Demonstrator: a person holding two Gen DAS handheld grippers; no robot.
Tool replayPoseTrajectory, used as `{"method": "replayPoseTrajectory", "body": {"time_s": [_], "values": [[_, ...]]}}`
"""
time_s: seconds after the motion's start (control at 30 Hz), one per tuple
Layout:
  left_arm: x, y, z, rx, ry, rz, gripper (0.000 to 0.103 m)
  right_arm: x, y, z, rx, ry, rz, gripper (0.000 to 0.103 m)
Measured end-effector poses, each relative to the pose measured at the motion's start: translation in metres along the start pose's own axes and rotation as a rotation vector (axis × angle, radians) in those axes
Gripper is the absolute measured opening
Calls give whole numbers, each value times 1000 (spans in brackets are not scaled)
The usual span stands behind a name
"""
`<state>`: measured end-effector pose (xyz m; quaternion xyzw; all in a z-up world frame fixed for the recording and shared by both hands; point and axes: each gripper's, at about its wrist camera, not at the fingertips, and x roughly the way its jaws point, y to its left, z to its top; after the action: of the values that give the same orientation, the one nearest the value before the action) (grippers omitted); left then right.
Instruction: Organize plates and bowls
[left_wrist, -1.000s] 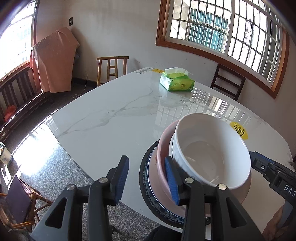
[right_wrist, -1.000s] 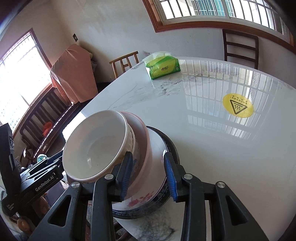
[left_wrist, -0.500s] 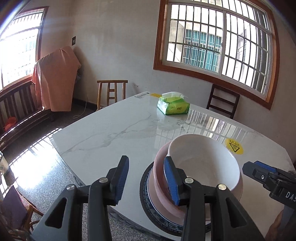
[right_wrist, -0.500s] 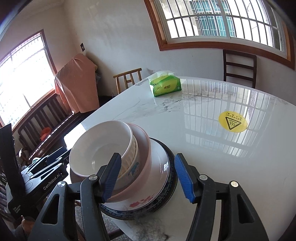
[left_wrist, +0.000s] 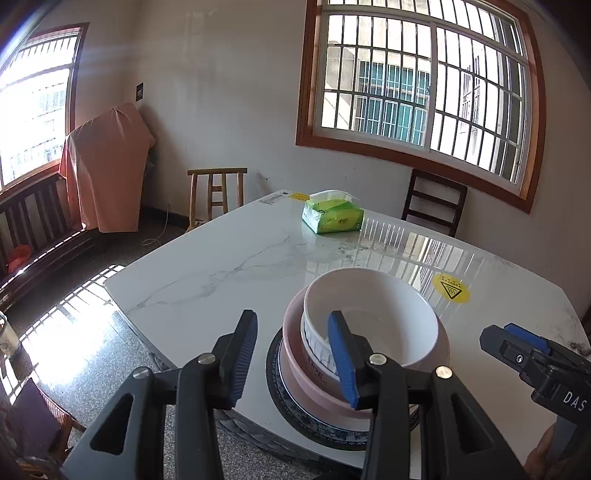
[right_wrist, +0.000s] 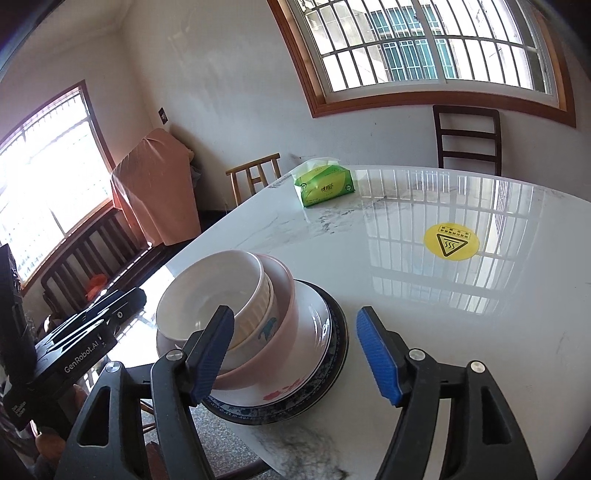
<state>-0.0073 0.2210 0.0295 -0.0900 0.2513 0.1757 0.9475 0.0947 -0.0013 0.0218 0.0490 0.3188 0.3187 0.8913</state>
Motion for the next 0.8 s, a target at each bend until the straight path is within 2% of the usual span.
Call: {"method": "replayPoseTrajectory", "body": {"time_s": [0.23,0.37,0.4,0.43,0.47,0.57,0.63,0.8], "values": [[-27,-17,-7,19,-57,18,41,-17,0,-14,-12,-27,8,67],[-44,-29,-12,38,-73,-2,41,-32,-1,-23,-23,-56,5,69],[-48,-33,-13,47,-74,-2,47,-35,-1,-25,-26,-63,5,69],[-51,-36,-13,56,-72,1,62,-39,-2,-28,-29,-70,5,69],[-55,-40,-15,62,-77,-3,66,-42,-2,-30,-32,-76,5,69],[-71,-50,-20,76,-118,-27,69,-51,0,-37,-50,-95,2,70],[-76,-59,-23,92,-127,-36,80,-57,0,-42,-61,-108,2,71],[-89,-67,-27,88,-139,-77,83,-72,1,-52,-84,-157,-5,73]]}}
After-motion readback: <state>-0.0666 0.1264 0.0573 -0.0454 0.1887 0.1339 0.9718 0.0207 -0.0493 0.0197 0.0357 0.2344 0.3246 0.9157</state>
